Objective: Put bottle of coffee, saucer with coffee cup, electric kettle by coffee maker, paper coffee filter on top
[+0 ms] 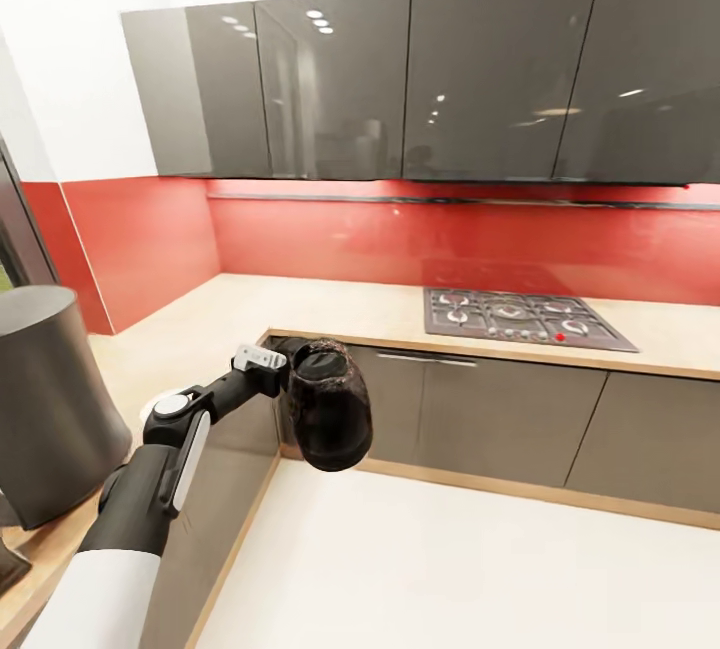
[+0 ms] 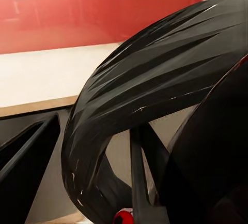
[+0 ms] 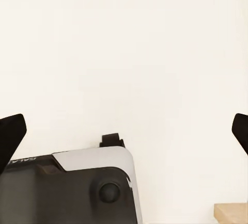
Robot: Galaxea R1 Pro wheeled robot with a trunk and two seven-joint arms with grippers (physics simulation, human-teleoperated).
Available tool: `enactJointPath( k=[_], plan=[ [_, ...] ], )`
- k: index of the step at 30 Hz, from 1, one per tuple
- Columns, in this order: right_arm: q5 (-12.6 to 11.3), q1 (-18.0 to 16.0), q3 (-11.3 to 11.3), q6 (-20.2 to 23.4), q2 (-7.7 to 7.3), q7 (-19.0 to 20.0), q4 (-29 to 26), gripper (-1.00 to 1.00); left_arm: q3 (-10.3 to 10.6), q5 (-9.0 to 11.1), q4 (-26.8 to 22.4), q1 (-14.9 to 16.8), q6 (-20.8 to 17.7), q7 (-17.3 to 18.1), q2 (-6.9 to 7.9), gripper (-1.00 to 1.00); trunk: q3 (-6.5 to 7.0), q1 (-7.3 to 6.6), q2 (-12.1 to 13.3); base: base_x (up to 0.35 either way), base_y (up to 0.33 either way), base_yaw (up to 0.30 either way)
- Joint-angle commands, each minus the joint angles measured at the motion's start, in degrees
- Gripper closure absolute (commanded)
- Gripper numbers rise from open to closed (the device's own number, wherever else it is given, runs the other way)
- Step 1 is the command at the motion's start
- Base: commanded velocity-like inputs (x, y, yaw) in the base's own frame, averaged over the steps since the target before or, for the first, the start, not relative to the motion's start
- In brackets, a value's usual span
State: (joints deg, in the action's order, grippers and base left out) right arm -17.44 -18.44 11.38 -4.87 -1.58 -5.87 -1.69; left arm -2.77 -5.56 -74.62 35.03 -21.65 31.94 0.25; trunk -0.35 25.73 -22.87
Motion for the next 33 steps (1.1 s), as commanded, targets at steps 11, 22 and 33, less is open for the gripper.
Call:
enactJointPath(
  k=[11,22,33],
  plan=[
    [-0.36,-0.01,0.54,-0.23,-0.17,-0.11,0.18,-1.00,-0.18,-0.42,0.00,-0.01,-0.06,0.49,-0.76,1.00,-0.03,0.05,-0.05,0.323,-0.067,0.000],
    [-0.39,-0.03,0.58,-0.23,-0.09,-0.10,0.10,-1.00,-0.20,-0.41,0.00,-0.05,-0.06,0.49,-0.78,1.00,-0.03,0.05,-0.05,0.325,-0.006,0.000],
    [-0.46,-0.01,0.58,-0.23,-0.08,-0.11,0.10,-1.00,-0.19,-0.41,0.00,-0.07,-0.07,0.49,-0.78,1.00,-0.03,0.05,-0.05,0.325,-0.054,0.000]
  ],
)
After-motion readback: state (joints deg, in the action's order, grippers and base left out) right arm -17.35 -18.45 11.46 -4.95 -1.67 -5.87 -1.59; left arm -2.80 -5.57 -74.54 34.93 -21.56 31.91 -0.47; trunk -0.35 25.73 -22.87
